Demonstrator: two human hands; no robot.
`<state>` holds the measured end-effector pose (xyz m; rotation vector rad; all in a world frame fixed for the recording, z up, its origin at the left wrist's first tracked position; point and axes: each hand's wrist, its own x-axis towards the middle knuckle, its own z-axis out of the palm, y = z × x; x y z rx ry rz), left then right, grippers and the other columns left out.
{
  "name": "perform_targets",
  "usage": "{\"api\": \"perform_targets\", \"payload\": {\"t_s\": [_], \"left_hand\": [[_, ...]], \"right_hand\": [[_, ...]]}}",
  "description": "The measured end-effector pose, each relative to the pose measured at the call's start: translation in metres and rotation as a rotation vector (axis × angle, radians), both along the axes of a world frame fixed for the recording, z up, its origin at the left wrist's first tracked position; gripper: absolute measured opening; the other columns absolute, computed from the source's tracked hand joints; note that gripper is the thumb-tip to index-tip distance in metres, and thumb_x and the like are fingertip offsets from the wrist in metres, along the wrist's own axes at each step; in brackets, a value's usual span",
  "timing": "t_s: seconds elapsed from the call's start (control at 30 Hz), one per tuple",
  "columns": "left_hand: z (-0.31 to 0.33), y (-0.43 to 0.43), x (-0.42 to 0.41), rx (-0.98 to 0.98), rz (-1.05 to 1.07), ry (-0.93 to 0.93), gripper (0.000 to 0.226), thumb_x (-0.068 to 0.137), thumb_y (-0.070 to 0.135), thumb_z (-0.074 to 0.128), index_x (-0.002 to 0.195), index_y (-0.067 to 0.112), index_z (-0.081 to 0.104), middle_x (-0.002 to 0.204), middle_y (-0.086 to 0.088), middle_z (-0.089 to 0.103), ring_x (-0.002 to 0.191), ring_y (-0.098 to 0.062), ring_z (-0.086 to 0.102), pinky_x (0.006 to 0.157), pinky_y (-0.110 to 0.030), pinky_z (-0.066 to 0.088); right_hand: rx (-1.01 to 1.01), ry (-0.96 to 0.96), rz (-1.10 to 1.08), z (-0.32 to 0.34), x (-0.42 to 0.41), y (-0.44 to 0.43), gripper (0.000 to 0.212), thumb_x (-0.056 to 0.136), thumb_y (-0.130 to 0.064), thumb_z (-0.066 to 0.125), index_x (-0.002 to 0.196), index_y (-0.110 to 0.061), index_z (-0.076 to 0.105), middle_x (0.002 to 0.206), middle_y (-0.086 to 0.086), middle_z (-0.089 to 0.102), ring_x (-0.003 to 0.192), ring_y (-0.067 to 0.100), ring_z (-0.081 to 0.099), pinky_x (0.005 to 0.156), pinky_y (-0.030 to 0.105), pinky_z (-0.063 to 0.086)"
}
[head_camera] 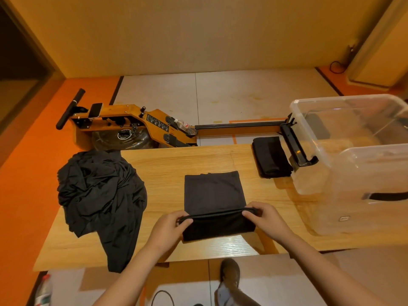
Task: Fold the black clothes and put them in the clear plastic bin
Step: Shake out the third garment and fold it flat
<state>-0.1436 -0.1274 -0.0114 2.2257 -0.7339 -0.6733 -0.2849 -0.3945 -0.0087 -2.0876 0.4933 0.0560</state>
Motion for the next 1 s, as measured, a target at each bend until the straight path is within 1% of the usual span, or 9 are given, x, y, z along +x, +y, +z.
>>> {"api": "perform_targets", "payload": {"t_s": [0.13,0.23,0.3,0.4,0.5,0.63,0.73,0.9,1.0], "left_hand": [[0.009,-0.024,0.035,-0.073,0.107,0.071,0.01,0.094,0.026,0.062,0.087,0.025,0.069,0.084,0.011,0.068,0.083,-0.001,0.061,0.071,-0.02,0.045],[0.012,-0.045,0.064,-0.081,0.136,0.112,0.013,0.093,0.024,0.063,0.081,0.023,0.066,0.081,0.006,0.067,0.081,-0.01,0.063,0.069,-0.026,0.043],[0.01,-0.058,0.08,-0.061,0.148,0.121,0.012,0.094,0.022,0.062,0.083,0.021,0.066,0.081,0.006,0.067,0.08,-0.008,0.062,0.066,-0.022,0.043],[-0.002,-0.074,0.101,-0.04,0.193,0.118,0.011,0.094,0.02,0.062,0.086,0.014,0.067,0.081,0.004,0.067,0.078,-0.006,0.061,0.061,-0.016,0.044],[-0.019,-0.083,0.116,-0.005,0.232,0.125,0.015,0.094,0.022,0.062,0.088,0.009,0.067,0.084,-0.004,0.067,0.081,-0.015,0.063,0.071,-0.035,0.05],[-0.04,-0.088,0.121,0.107,0.279,0.064,0.03,0.094,0.024,0.061,0.068,0.012,0.051,0.063,-0.003,0.046,0.064,-0.022,0.05,0.06,-0.036,0.033],[-0.045,-0.094,0.12,0.149,0.319,-0.013,0.035,0.095,0.026,0.059,0.066,0.015,0.042,0.063,-0.006,0.046,0.064,-0.026,0.051,0.056,-0.035,0.029],[-0.047,-0.098,0.111,0.221,0.35,-0.099,0.016,0.096,0.028,0.057,0.095,0.013,0.051,0.072,-0.003,0.052,0.069,-0.021,0.054,0.058,-0.035,0.037],[-0.046,-0.107,0.099,0.221,0.458,-0.244,0.026,0.095,0.026,0.058,0.113,0.009,0.051,0.096,-0.003,0.054,0.091,-0.024,0.055,0.07,-0.037,0.044]], "right_hand": [[0.139,-0.06,-0.101,0.008,0.036,-0.013,0.012,0.092,-0.017,0.064,0.083,-0.019,0.071,0.078,-0.006,0.068,0.076,0.003,0.061,0.068,0.02,0.047],[0.117,-0.067,-0.148,0.004,0.067,-0.027,0.007,0.09,-0.02,0.065,0.088,-0.019,0.071,0.082,-0.005,0.068,0.079,0.006,0.061,0.07,0.019,0.046],[0.099,-0.051,-0.158,-0.003,0.087,-0.034,0.008,0.09,-0.021,0.066,0.093,-0.017,0.072,0.085,-0.003,0.068,0.081,0.007,0.06,0.068,0.016,0.046],[0.068,-0.011,-0.18,-0.02,0.111,-0.045,0.011,0.09,-0.024,0.066,0.092,-0.014,0.071,0.085,0.004,0.067,0.082,0.015,0.06,0.07,0.026,0.046],[0.026,0.045,-0.192,-0.037,0.126,-0.054,0.012,0.091,-0.024,0.064,0.088,-0.013,0.068,0.078,0.0,0.064,0.076,0.015,0.057,0.063,0.025,0.043],[-0.062,0.125,-0.221,-0.052,0.133,-0.057,0.016,0.094,-0.027,0.06,0.092,-0.013,0.067,0.073,-0.006,0.058,0.068,0.007,0.051,0.056,0.02,0.038],[-0.065,0.126,-0.238,-0.059,0.137,-0.057,0.016,0.093,-0.029,0.06,0.091,-0.014,0.066,0.079,-0.004,0.063,0.073,0.009,0.056,0.061,0.022,0.043],[-0.047,0.113,-0.181,-0.057,0.14,-0.063,0.015,0.092,-0.029,0.062,0.095,-0.014,0.06,0.084,-0.002,0.064,0.077,0.011,0.057,0.062,0.024,0.043],[-0.06,0.106,-0.154,-0.054,0.138,-0.067,0.015,0.092,-0.027,0.062,0.102,-0.016,0.06,0.087,0.0,0.066,0.074,0.01,0.058,0.063,0.026,0.045]]}}
